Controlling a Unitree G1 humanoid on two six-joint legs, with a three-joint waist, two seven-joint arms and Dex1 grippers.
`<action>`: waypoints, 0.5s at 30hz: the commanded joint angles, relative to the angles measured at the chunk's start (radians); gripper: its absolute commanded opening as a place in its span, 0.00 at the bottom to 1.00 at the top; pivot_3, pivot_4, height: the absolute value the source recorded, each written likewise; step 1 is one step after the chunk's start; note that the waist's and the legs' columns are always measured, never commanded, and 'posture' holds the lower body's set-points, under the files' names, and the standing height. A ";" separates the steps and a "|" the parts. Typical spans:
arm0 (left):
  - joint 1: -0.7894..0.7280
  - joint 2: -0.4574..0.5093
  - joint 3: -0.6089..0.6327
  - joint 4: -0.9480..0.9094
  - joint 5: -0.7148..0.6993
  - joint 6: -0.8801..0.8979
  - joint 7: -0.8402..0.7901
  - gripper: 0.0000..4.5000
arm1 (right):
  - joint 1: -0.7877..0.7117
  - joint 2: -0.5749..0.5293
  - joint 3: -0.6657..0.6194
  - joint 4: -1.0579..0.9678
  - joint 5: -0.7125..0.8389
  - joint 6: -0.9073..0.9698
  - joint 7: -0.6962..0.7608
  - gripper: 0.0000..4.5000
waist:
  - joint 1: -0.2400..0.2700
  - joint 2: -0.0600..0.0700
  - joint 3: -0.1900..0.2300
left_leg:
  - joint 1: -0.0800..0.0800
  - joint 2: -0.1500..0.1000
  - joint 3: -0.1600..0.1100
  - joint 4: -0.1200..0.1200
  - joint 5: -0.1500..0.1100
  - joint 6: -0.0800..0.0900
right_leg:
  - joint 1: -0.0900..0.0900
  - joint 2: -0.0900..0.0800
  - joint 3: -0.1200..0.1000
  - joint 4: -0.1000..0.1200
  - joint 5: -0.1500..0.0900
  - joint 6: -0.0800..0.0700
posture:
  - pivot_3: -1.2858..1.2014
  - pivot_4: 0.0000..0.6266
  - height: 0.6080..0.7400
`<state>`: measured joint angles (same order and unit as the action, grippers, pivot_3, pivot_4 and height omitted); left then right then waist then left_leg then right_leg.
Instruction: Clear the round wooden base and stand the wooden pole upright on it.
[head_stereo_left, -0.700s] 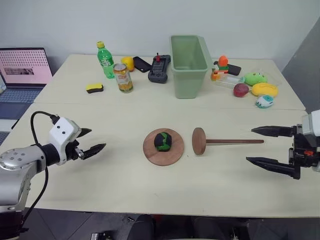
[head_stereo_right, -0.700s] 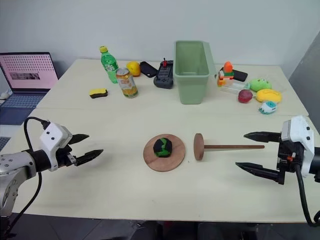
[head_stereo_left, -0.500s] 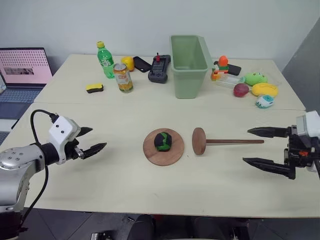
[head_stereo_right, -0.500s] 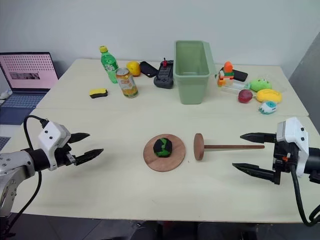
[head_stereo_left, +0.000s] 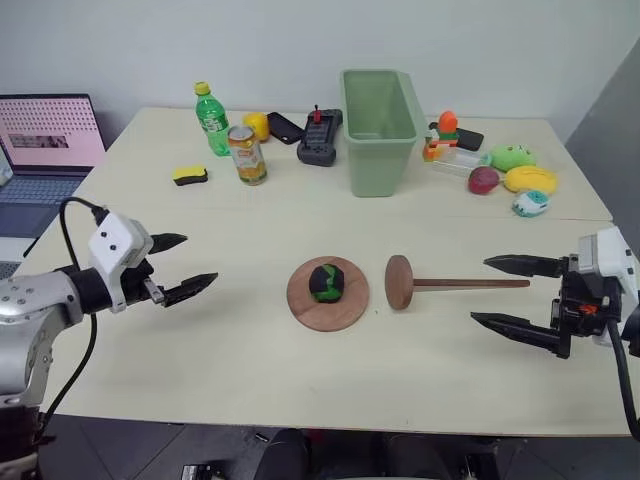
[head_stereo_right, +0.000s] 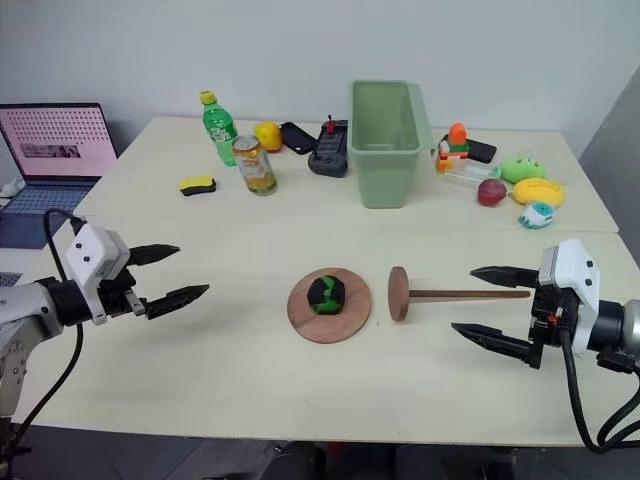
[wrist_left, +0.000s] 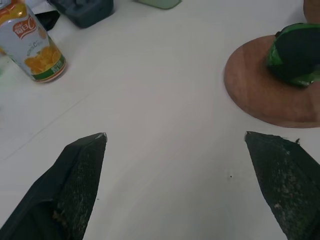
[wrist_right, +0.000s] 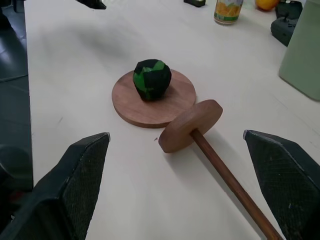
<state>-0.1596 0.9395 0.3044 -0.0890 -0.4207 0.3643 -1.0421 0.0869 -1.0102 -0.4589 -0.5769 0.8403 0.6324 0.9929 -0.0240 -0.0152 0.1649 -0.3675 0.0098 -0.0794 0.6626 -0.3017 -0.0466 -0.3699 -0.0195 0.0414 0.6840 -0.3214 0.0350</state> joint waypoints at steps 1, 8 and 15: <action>-0.068 0.020 -0.041 -0.028 -0.029 0.009 -0.053 1.00 | -0.014 0.000 -0.025 -0.059 0.028 0.022 -0.035 1.00 | -0.001 0.000 0.000 | 0.000 0.000 0.000 0.000 0.000 0.000 | 0.000 0.000 0.000 0.000 0.000 0.000 | 0.52 0.24 1.00; -0.263 -0.086 -0.294 -0.012 -0.004 0.010 -0.164 1.00 | -0.035 0.031 0.065 -0.171 0.018 0.073 -0.175 1.00 | 0.000 0.000 0.000 | 0.000 0.000 0.001 0.000 0.000 0.000 | 0.000 0.001 0.000 0.000 0.000 0.000 | 0.52 0.24 1.00; -0.417 -0.225 -0.404 0.132 0.019 -0.020 -0.220 1.00 | -0.042 0.073 0.108 -0.243 0.049 0.140 -0.309 1.00 | -0.006 0.000 0.000 | -0.006 -0.001 0.001 0.002 0.000 0.000 | -0.004 0.002 -0.002 -0.001 0.000 0.000 | 0.52 0.24 1.00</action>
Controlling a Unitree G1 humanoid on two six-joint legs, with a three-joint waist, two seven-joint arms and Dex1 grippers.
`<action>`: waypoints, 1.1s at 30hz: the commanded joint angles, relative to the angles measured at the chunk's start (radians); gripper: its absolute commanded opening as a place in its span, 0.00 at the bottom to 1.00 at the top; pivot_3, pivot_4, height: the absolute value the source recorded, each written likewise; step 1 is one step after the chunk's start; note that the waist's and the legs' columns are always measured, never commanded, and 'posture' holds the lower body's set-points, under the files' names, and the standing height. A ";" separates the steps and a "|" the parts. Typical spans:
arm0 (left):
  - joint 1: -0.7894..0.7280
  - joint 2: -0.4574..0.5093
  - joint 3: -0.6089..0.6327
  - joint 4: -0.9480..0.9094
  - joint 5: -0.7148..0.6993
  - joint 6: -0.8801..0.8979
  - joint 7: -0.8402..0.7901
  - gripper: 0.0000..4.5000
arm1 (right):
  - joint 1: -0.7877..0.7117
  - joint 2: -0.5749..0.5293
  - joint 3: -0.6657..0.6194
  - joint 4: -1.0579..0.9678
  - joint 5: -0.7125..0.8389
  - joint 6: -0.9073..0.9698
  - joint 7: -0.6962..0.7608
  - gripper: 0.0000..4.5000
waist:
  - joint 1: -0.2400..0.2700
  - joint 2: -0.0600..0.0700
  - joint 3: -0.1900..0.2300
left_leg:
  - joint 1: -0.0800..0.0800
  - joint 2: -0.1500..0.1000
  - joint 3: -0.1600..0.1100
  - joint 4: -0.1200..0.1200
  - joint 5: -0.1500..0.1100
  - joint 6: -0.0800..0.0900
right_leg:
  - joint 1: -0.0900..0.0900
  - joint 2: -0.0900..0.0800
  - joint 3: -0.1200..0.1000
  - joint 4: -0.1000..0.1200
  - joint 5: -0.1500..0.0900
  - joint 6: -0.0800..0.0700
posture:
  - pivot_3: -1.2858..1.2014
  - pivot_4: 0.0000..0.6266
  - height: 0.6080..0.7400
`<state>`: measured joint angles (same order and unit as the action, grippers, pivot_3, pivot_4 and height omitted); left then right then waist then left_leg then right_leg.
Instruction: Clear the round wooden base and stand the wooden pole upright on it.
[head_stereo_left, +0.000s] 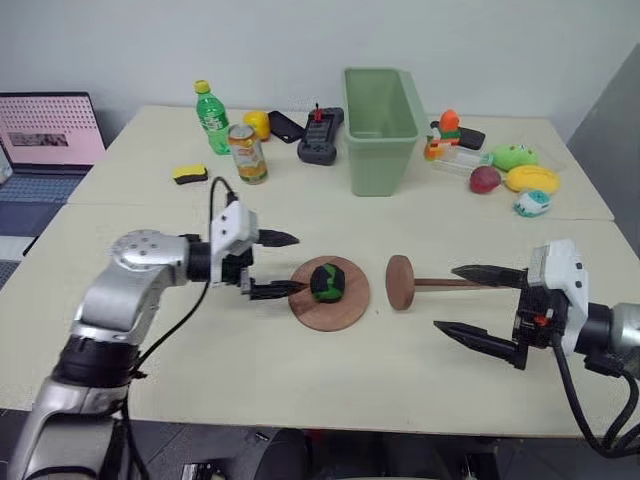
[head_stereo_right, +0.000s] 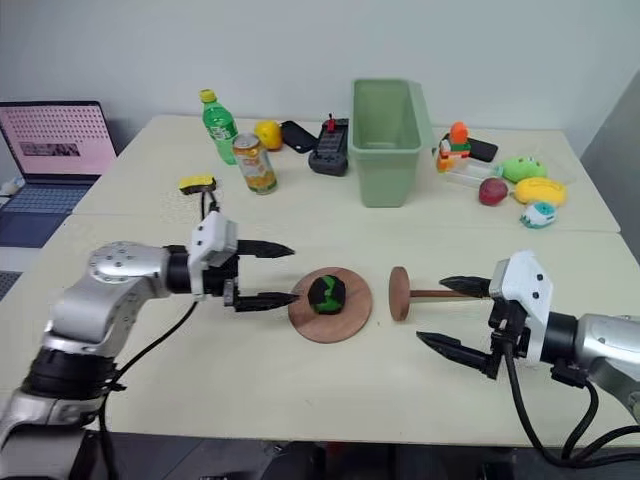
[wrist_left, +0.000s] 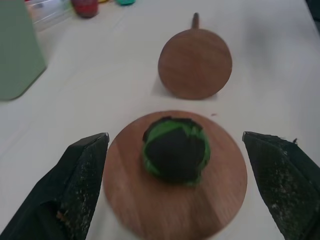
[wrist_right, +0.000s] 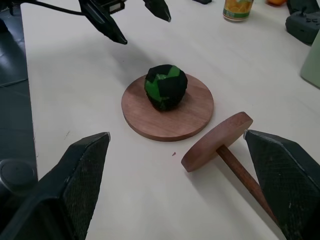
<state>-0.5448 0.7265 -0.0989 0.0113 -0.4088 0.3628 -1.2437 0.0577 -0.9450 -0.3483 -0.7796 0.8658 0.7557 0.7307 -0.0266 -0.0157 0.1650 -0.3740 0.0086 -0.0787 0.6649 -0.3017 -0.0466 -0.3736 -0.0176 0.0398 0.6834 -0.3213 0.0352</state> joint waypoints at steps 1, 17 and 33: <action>-0.044 -0.029 -0.019 0.059 0.025 -0.042 -0.023 1.00 | -0.019 0.015 0.004 -0.049 0.035 0.023 -0.062 1.00 | -0.006 0.000 0.000 | 0.000 0.001 0.000 0.000 0.000 0.000 | -0.001 0.000 0.000 0.000 0.000 0.000 | 0.52 0.24 1.00; -0.098 -0.183 -0.142 0.297 0.201 -0.222 -0.042 1.00 | -0.034 0.003 0.004 -0.115 0.125 0.059 -0.145 1.00 | -0.001 0.000 0.000 | -0.002 -0.001 -0.002 0.001 0.000 0.000 | 0.000 0.000 0.000 -0.001 0.000 0.000 | 0.52 0.24 1.00; -0.114 -0.243 -0.117 0.378 0.221 -0.284 -0.008 0.57 | -0.048 -0.025 0.007 -0.104 0.121 0.047 -0.114 1.00 | -0.001 0.000 0.000 | -0.002 0.000 -0.002 0.001 0.000 0.000 | 0.000 0.000 -0.001 -0.001 0.000 0.000 | 0.52 0.24 1.00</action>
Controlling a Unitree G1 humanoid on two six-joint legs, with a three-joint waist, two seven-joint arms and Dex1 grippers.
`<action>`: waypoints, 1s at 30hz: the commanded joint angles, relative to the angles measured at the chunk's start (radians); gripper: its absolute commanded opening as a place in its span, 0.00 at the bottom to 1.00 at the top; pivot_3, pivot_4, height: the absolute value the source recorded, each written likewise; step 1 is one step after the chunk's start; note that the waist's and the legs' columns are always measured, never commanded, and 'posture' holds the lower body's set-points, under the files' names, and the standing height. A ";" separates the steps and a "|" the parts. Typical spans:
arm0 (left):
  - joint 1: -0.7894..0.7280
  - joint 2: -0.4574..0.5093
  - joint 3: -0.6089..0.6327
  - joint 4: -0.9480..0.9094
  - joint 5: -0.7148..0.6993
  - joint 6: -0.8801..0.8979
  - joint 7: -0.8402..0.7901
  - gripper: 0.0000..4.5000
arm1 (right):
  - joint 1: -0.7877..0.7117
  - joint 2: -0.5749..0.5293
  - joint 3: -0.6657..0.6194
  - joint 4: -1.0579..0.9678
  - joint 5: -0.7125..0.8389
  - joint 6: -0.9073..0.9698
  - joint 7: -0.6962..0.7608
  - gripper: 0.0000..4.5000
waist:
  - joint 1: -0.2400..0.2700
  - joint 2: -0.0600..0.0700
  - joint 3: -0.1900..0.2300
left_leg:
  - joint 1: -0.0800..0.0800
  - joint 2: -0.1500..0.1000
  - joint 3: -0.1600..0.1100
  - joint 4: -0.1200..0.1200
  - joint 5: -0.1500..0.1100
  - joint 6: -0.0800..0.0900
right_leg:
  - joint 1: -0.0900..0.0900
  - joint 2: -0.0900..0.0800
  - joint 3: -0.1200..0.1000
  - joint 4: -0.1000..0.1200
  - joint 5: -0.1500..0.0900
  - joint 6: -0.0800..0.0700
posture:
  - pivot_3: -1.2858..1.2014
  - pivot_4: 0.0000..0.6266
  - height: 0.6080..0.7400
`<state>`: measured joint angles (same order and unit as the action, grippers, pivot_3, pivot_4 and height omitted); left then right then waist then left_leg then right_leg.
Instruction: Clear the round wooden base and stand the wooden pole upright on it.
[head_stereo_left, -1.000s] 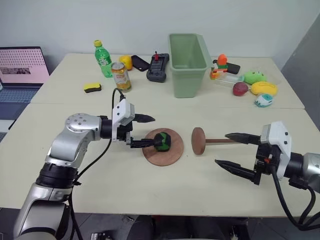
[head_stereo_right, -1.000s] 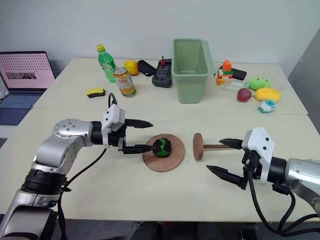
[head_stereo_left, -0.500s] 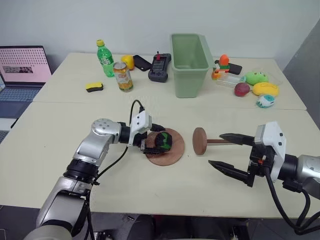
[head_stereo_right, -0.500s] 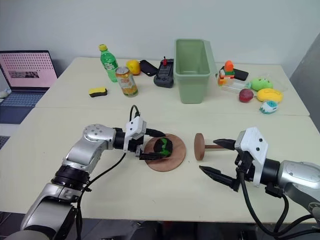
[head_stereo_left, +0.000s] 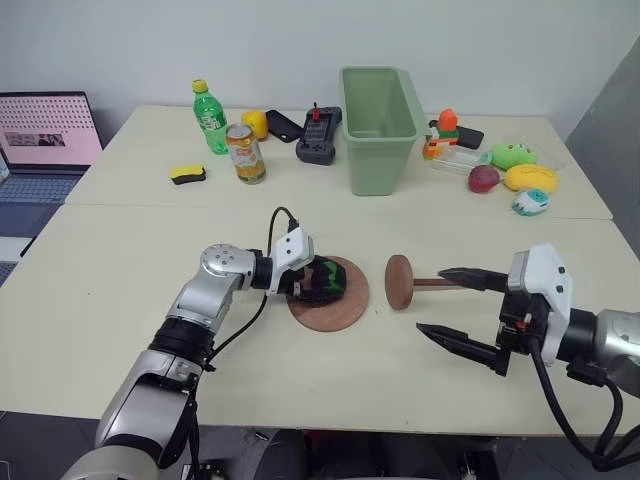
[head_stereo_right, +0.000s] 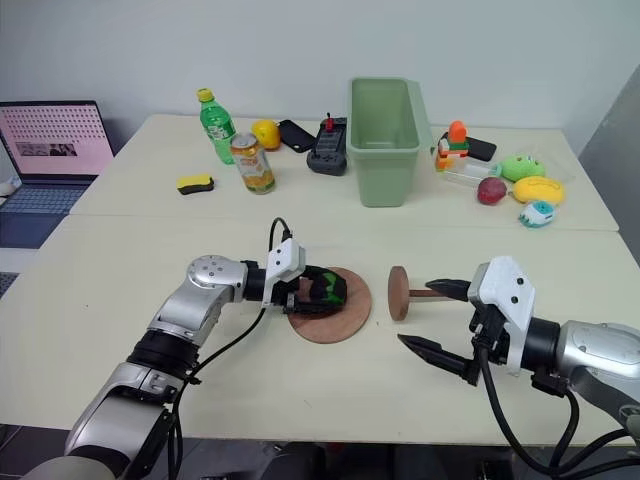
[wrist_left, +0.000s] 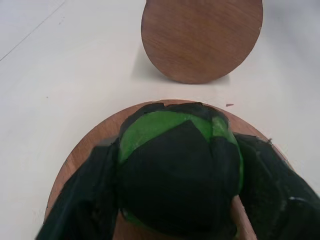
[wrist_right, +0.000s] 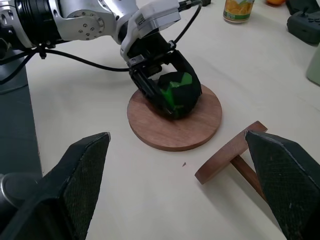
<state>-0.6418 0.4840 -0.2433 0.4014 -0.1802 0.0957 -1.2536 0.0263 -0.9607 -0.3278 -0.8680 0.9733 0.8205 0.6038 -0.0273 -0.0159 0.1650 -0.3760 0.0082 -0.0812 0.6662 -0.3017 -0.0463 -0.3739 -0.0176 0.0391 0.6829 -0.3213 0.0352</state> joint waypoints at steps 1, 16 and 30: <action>-0.016 0.000 0.030 -0.014 -0.009 -0.015 0.003 0.54 | -0.018 -0.011 -0.014 -0.014 0.014 -0.018 0.015 1.00 | 0.000 0.000 0.000 | 0.000 0.000 0.000 0.000 0.000 0.000 | 0.000 0.000 0.000 0.000 0.000 0.000 | 0.52 0.24 1.00; -0.056 0.121 0.506 0.224 -0.045 -0.027 0.642 0.35 | -0.271 0.009 0.167 0.104 -0.041 -0.049 0.111 1.00 | -0.001 -0.001 0.000 | 0.001 0.000 -0.003 0.000 0.000 0.000 | 0.000 -0.001 -0.001 0.001 0.000 0.000 | 0.52 0.24 1.00; -0.030 0.141 0.641 0.478 -0.086 -0.105 0.828 0.43 | -0.501 0.102 0.393 0.226 -0.187 -0.084 0.250 1.00 | 0.010 -0.004 -0.001 | -0.019 -0.001 -0.004 0.012 0.002 -0.004 | -0.017 -0.006 -0.003 0.006 0.001 0.002 | 0.52 0.24 1.00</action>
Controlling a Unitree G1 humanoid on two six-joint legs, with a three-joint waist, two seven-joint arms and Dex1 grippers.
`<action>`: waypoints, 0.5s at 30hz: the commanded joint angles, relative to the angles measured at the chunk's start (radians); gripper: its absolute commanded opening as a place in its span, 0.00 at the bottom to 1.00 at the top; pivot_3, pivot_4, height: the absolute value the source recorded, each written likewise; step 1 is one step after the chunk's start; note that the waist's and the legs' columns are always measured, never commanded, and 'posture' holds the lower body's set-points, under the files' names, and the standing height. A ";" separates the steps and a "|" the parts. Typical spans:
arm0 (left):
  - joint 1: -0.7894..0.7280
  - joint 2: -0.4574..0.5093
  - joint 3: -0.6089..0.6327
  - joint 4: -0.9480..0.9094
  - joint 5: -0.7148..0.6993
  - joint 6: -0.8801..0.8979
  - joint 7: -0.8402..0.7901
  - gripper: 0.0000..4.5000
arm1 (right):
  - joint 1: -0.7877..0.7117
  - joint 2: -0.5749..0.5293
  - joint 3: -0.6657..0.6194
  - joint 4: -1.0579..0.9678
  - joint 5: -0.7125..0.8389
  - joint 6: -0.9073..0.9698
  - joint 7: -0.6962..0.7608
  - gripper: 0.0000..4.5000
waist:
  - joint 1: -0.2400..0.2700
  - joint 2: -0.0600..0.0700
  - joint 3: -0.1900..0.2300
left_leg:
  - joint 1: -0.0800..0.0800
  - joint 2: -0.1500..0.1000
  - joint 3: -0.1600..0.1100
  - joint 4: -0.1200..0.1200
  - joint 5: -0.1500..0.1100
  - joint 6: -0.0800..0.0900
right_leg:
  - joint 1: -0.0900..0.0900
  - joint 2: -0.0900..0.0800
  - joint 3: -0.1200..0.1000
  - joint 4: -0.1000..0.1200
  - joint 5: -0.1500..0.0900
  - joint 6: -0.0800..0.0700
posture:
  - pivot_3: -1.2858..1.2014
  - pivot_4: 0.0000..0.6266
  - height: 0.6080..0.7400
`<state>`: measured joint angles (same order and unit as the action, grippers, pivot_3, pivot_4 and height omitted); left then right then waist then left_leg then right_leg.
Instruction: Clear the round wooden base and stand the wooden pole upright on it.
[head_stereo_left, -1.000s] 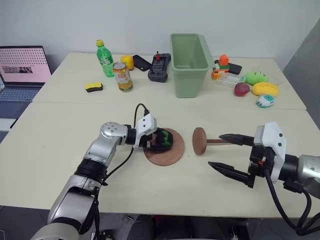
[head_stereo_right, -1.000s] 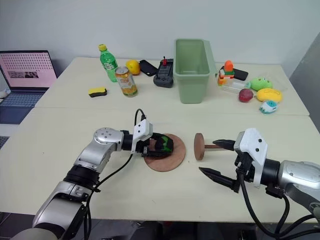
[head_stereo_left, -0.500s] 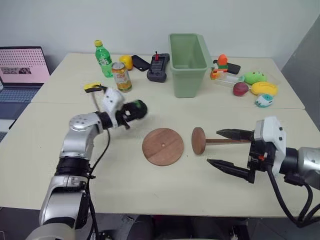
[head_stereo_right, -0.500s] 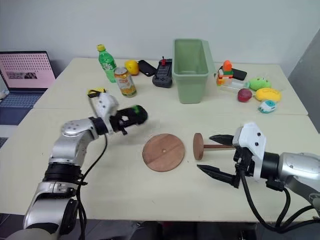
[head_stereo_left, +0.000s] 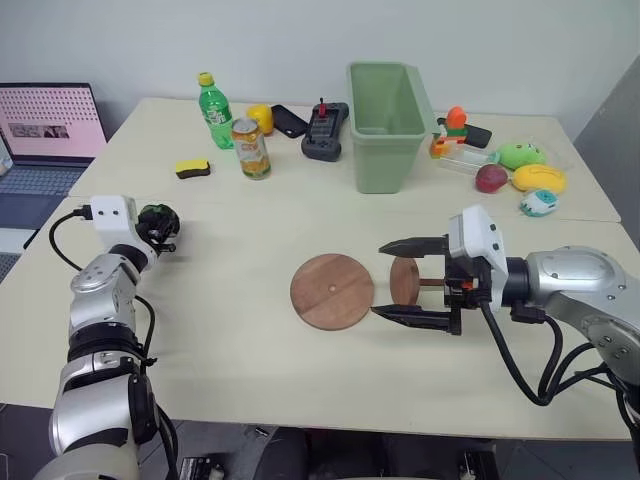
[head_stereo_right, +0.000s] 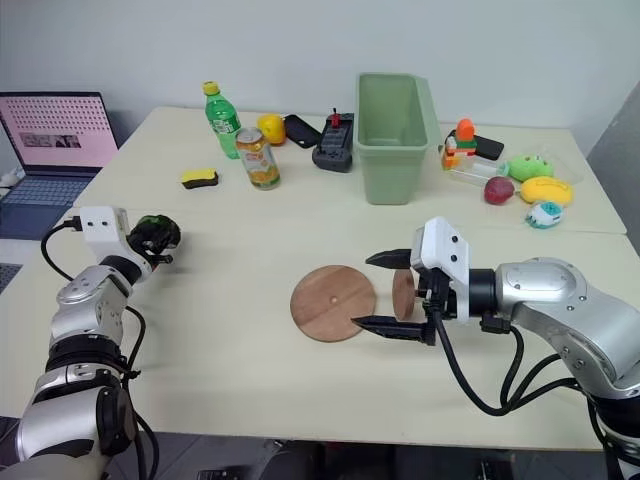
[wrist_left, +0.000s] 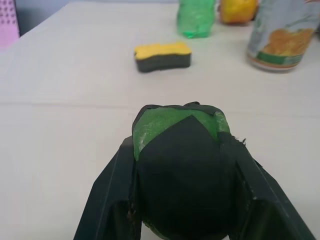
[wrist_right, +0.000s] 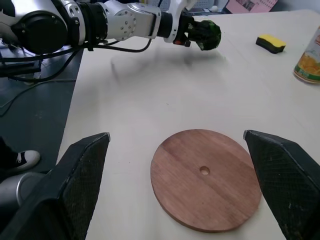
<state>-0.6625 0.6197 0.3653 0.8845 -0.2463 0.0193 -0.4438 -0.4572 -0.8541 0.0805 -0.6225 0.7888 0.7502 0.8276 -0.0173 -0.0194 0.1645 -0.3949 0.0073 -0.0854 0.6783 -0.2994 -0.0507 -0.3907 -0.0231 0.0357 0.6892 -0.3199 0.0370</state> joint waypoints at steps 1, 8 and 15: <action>-0.008 0.003 0.034 -0.003 -0.026 -0.027 0.014 0.50 | -0.018 -0.006 -0.019 -0.019 -0.002 -0.011 0.031 1.00 | 0.000 0.000 0.000 | 0.000 0.000 0.000 0.001 0.000 0.000 | 0.000 0.000 0.000 0.001 0.000 0.000 | 0.52 0.24 1.00; 0.006 -0.004 0.036 -0.020 -0.048 -0.012 -0.005 0.78 | -0.029 -0.008 -0.031 -0.015 -0.003 0.001 0.040 1.00 | -0.005 0.000 0.000 | 0.002 0.000 0.000 0.001 -0.002 0.004 | 0.000 0.001 0.000 0.006 0.000 0.000 | 0.52 0.24 1.00; 0.042 -0.013 0.037 -0.070 -0.062 -0.001 -0.004 0.99 | -0.020 -0.009 -0.043 -0.016 -0.006 0.001 0.038 1.00 | -0.011 0.000 0.000 | 0.002 0.001 0.000 0.001 -0.002 0.004 | 0.000 0.001 0.000 0.007 0.000 0.000 | 0.52 0.24 1.00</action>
<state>-0.6226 0.5961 0.3831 0.8648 -0.2947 0.0196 -0.4482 -0.4637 -0.8550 0.0706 -0.6221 0.7860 0.7549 0.8635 -0.0282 -0.0195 0.1644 -0.3924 0.0082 -0.0853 0.6794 -0.3014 -0.0470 -0.3911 -0.0225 0.0359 0.6959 -0.3198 0.0372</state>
